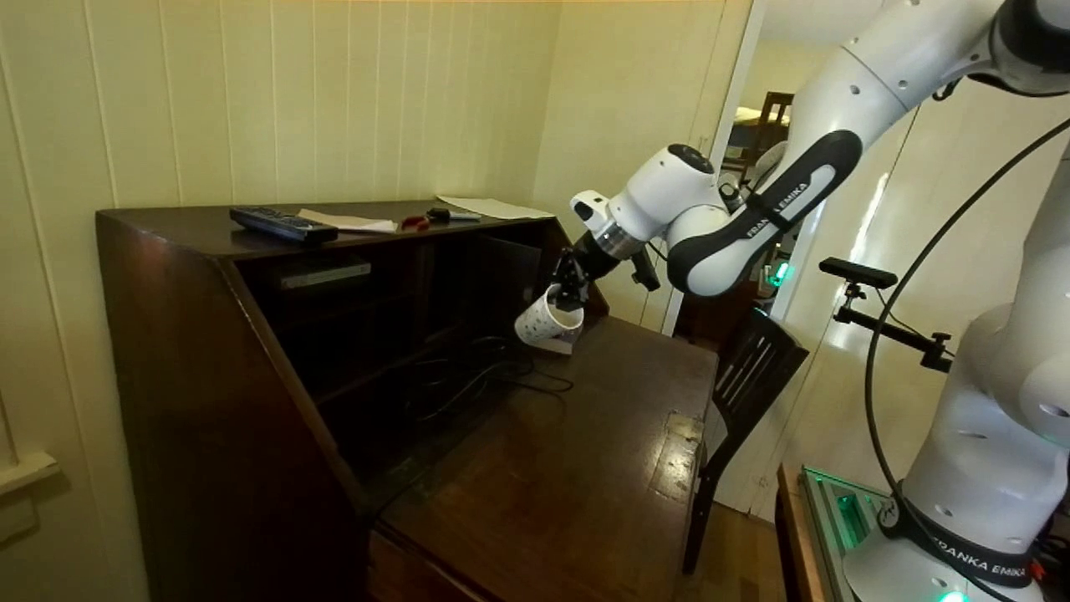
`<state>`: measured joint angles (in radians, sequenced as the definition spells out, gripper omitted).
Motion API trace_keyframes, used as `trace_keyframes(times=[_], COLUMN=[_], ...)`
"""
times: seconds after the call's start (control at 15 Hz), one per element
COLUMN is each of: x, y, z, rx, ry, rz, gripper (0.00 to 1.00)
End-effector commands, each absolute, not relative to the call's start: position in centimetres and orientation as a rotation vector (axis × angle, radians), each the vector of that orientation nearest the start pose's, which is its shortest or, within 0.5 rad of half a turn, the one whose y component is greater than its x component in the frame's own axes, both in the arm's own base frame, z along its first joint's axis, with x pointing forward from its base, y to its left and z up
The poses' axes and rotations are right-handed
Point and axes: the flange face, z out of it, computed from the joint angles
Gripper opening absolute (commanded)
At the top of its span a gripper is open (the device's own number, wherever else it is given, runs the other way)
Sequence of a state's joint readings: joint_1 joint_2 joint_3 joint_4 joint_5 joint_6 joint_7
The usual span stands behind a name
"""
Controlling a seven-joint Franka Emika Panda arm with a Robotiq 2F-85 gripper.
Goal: Move the cup to the compartment on the left
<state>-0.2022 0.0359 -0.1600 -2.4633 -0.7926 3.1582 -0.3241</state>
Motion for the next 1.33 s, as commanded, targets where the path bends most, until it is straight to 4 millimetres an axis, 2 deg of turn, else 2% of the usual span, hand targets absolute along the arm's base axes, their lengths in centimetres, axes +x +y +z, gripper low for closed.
trace_keyframes(times=[0.0, 0.07, 0.13, 0.27, 0.4, 0.47, 0.6, 0.73, 0.93, 1.07, 1.27], x=[43.6, 43.3, 45.5, 44.4, 44.3, 44.3, 45.7, 46.8, 49.4, 51.7, 54.3], y=[-10.7, -9.6, -11.0, -10.0, -9.7, -9.7, -7.4, -4.1, 0.7, 1.6, 2.4], z=[34.2, 33.3, 34.0, 33.2, 33.1, 33.1, 35.0, 36.8, 38.5, 39.4, 38.7], rx=[-3.057, -2.997, -3.081, -3.02, -3.01, -3.01, -2.895, -2.782, -2.591, -2.518, -2.376], ry=[-1.543, -1.557, -1.493, -1.533, -1.542, -1.543, -1.701, -1.828, -2.025, -2.175, -2.424], rz=[-1.019, -1.079, -1.005, -1.05, -1.05, -1.05, -1.192, -1.306, -1.444, -1.492, -1.509], gripper=[0.02, 0.02, 0.06, 0.06, 0.06, 0.02, 0.02, 0.02, 0.02, 0.02, 0.02])
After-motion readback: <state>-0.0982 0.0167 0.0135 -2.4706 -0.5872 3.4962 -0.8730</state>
